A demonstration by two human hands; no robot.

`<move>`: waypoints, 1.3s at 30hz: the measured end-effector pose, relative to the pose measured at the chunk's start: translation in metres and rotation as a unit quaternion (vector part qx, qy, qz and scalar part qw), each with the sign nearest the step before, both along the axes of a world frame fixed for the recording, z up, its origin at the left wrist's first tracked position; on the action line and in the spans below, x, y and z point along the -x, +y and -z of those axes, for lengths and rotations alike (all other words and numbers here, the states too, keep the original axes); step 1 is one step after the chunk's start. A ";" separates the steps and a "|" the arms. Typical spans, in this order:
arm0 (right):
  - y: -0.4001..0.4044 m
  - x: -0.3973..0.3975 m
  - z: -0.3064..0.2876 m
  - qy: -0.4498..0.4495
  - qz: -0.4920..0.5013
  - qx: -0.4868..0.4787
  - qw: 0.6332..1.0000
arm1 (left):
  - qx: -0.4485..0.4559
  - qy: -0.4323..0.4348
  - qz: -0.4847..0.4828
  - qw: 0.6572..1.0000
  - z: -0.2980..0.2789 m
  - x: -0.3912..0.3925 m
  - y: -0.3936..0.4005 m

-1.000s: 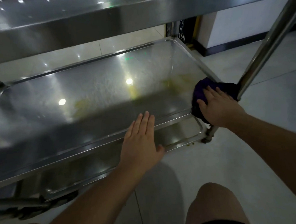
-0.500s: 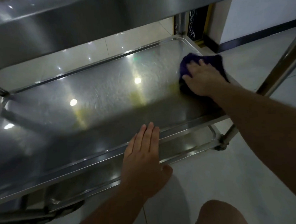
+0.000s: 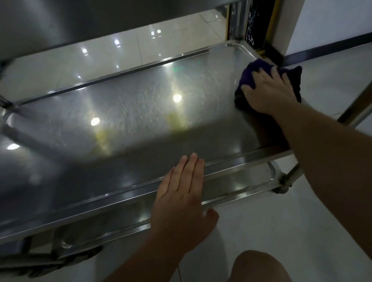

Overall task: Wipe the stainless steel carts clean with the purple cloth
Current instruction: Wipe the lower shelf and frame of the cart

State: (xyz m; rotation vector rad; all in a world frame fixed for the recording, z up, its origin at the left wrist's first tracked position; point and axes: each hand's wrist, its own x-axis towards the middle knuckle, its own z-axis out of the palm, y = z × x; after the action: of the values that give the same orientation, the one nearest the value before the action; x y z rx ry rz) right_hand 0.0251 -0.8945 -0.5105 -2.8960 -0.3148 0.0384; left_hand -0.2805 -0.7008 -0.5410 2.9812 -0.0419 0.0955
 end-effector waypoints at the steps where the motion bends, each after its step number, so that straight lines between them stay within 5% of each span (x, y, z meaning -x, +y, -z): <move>1: 0.018 -0.001 -0.003 0.008 -0.002 -0.007 1.000 | -0.002 0.001 -0.002 1.000 0.001 0.000 0.000; 8: 0.100 0.107 0.008 0.028 -0.204 -0.022 0.978 | -0.020 0.002 -0.001 1.000 0.000 0.003 0.000; 13: 0.029 0.125 0.017 0.021 -0.158 -0.014 0.987 | -0.012 0.005 0.013 1.000 0.001 0.006 0.003; 21: -0.028 0.084 0.012 0.028 0.096 0.004 0.995 | -0.002 0.003 0.010 1.000 -0.001 0.003 0.003; 28: 0.045 0.119 0.011 0.063 -0.202 0.015 0.977 | 0.010 0.019 0.024 0.999 -0.005 0.004 0.007; 30: 0.032 0.105 0.006 0.056 -0.182 0.003 0.982 | 0.028 0.023 0.035 0.999 -0.008 0.004 0.010; 35: 0.049 0.082 -0.003 0.051 0.044 -0.024 0.997 | 0.053 0.028 0.054 0.997 -0.008 0.004 0.012; 39: 0.136 0.115 -0.003 0.027 -0.071 -0.009 0.997 | 0.144 0.037 0.068 0.987 -0.033 0.002 0.037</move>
State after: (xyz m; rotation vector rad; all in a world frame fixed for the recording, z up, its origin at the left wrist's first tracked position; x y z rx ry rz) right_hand -0.0897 -0.7582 -0.5070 -2.8433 -0.5090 0.1374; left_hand -0.2826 -0.6634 -0.5084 2.6810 -0.2048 -0.0253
